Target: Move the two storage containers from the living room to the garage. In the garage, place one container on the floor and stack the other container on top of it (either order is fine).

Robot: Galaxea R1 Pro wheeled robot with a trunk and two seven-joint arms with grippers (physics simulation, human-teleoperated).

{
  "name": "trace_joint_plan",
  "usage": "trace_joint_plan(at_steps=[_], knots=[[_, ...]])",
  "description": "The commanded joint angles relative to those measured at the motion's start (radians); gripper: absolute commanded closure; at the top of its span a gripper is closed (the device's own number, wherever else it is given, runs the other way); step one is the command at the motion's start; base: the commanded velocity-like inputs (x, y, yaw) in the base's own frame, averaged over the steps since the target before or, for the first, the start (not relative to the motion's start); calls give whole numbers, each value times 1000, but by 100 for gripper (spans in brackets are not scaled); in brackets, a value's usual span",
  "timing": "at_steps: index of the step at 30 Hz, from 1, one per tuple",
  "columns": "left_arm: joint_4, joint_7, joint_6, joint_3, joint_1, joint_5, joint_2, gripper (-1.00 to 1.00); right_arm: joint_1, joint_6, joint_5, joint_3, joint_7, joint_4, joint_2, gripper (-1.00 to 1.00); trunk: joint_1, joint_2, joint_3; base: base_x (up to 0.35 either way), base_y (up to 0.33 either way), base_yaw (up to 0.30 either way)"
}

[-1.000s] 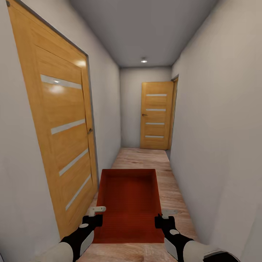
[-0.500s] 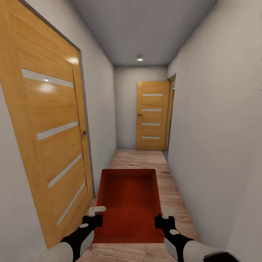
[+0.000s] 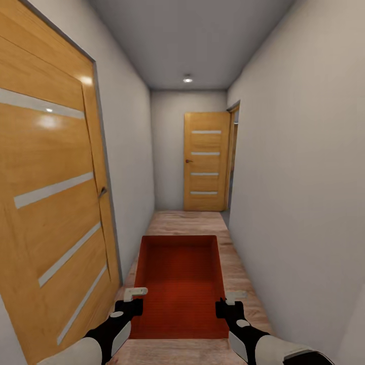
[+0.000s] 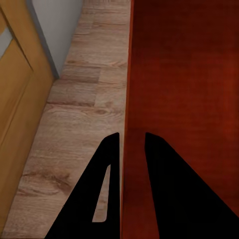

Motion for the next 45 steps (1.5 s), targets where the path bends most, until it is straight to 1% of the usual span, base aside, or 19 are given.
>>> trace_joint_plan(at_steps=[1,45], knots=[[3,11,-2,42,-1,44,96,100,-2,-7,-5,-31,1,-1,-3,100,1,-1,-1,323,0,-1],[3,11,-2,42,-1,44,96,100,-2,-8,-5,-31,-1,-1,-2,100,1,-1,-1,323,0,0]])
